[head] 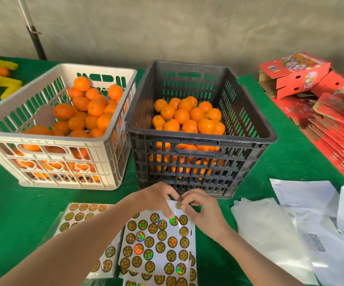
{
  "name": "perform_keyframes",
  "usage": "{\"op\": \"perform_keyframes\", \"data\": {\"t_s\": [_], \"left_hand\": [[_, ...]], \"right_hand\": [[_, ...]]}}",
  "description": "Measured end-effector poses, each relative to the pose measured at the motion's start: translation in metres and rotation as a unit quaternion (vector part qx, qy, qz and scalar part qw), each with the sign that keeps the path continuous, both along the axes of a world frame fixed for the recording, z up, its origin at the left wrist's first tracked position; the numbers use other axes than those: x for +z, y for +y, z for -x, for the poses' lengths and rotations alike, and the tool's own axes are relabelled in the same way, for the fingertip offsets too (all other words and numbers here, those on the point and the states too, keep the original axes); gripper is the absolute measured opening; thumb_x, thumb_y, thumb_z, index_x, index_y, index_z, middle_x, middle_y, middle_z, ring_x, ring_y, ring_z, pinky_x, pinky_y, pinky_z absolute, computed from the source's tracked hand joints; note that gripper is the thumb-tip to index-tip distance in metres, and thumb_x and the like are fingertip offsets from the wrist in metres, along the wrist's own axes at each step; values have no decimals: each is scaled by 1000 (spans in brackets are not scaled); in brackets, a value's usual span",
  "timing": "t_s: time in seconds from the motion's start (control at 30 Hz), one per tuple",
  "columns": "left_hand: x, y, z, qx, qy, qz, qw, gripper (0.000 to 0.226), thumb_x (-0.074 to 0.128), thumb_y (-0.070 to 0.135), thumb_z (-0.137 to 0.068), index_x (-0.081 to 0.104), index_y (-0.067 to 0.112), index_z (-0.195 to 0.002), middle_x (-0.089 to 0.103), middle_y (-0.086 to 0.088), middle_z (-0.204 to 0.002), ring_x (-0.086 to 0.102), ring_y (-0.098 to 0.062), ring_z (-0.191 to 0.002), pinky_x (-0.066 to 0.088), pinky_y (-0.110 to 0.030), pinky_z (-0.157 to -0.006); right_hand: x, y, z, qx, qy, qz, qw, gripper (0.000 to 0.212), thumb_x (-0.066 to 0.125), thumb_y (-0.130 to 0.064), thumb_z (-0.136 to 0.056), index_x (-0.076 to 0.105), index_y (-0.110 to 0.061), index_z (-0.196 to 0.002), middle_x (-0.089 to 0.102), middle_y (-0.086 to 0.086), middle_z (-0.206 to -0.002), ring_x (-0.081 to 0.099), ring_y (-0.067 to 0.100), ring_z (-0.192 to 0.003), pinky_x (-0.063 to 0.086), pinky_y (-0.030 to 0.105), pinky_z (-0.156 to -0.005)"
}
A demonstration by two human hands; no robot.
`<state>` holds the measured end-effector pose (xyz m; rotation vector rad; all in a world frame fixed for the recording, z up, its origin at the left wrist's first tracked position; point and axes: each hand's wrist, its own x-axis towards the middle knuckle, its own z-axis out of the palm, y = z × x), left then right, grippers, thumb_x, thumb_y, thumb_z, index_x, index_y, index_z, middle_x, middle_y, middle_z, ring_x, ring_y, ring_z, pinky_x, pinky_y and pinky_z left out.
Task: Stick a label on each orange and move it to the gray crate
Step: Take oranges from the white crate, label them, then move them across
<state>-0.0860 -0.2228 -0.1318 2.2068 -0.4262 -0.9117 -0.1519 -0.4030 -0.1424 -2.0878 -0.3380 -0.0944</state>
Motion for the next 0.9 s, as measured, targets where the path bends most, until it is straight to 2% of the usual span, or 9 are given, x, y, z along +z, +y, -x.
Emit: {"op": "perform_keyframes", "data": {"t_s": [0.17,0.3,0.33,0.4,0.47,0.63,0.7,0.8,0.9], "left_hand": [[-10,-6,1,-30,-80,-50,995,53,78,19,-73,57,12,-122,63,-9,-117,61,-22,-102,47,-28,-81],[1,-7,11,-53,-220,-108,968,55,65,31,-85,48,14,-134,55,-5,-131,48,-24,-122,36,-36,-102],[9,-2,14,-34,-248,-70,966,47,63,29,-87,53,13,-130,58,-6,-125,50,-23,-117,38,-36,-99],[31,14,22,23,-305,49,951,21,61,20,-88,65,12,-107,62,-1,-92,58,-17,-86,42,-29,-75],[58,35,27,74,-386,135,910,14,59,14,-84,70,10,-92,59,7,-75,54,-10,-61,39,-19,-58],[116,94,15,235,-465,253,815,10,60,18,-85,69,16,-90,63,11,-68,53,-4,-53,39,-11,-51],[126,122,1,303,-456,257,797,18,62,7,-88,64,25,-91,66,6,-73,58,-5,-59,46,-17,-55],[136,173,-29,374,-471,201,773,30,56,-2,-90,65,27,-89,66,14,-81,65,-5,-72,52,-18,-65],[142,219,-63,431,-442,159,771,44,47,-10,-84,62,31,-84,66,14,-80,63,-2,-73,51,-24,-66]], "right_hand": [[17,4,-3,-55,20,-54,997,32,70,1,-81,67,-29,-71,62,-3,-88,58,6,-83,51,23,-76],[38,18,-2,-45,-12,-61,997,23,70,0,-82,70,-22,-75,57,0,-78,52,6,-74,45,19,-66],[45,25,-2,-38,-31,-66,997,23,70,0,-82,70,-21,-75,56,-1,-76,51,6,-72,43,18,-64],[63,41,-4,-13,-83,-78,993,15,69,-2,-82,71,-16,-78,56,-1,-74,50,7,-69,42,20,-62],[86,60,-8,19,-158,-87,983,7,66,-4,-82,71,-8,-83,58,3,-75,51,8,-68,43,20,-62],[148,122,-47,94,-298,-109,944,24,58,-6,-90,61,-21,-110,65,2,-88,61,12,-80,50,24,-69],[168,151,-75,105,-301,-78,945,34,53,-1,-92,57,-20,-119,64,1,-95,61,11,-90,51,28,-75],[186,190,-126,129,-212,51,967,54,47,2,-92,42,-23,-139,62,6,-108,57,17,-103,49,33,-86],[188,218,-172,169,-112,195,960,72,42,4,-92,16,-30,-150,62,11,-93,60,23,-83,49,38,-68]]}}
